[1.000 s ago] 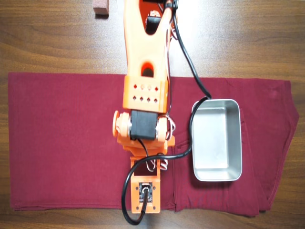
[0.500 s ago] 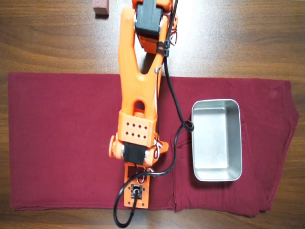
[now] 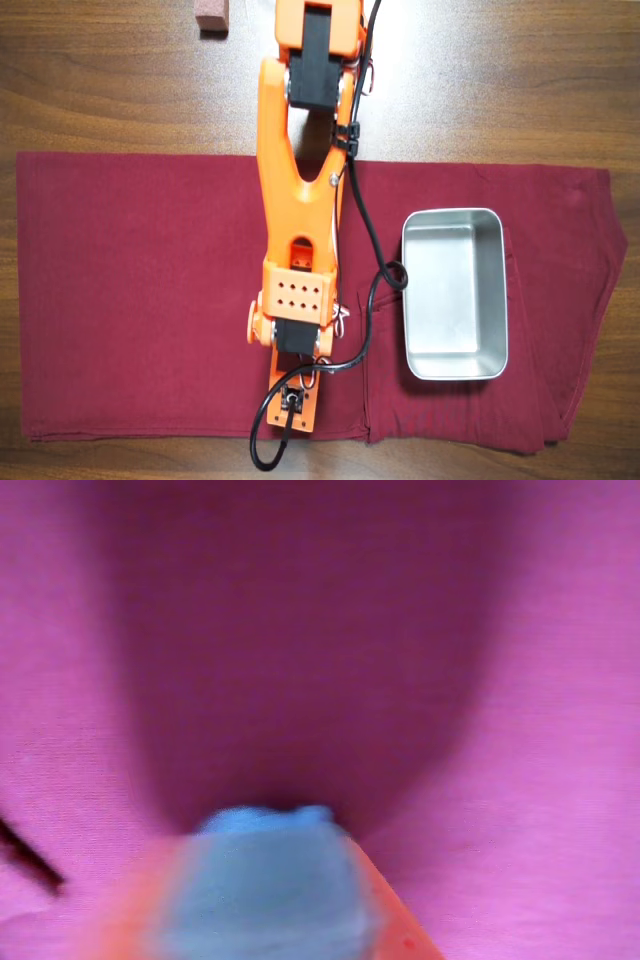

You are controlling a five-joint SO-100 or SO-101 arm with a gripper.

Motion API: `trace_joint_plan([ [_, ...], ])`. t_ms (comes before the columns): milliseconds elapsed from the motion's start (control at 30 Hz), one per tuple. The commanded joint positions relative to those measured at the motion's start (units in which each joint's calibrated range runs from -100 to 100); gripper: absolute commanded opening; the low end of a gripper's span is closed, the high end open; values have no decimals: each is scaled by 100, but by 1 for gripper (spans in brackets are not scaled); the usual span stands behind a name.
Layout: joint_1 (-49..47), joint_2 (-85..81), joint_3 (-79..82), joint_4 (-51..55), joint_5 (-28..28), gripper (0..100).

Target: Grab the cube

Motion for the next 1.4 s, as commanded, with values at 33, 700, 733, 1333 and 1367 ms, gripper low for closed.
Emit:
trace_joint_plan([
  [33,-219,65,-4,-120,-117,0],
  [700,-4615,-1985,-359,480,-1026,0],
  [733,-4624,-1879,-359,480,-1035,0],
  [1333,-4097,-1381,-404,-433,-928,36],
  [1367,-4049,-1417,-404,-424,-928,36],
])
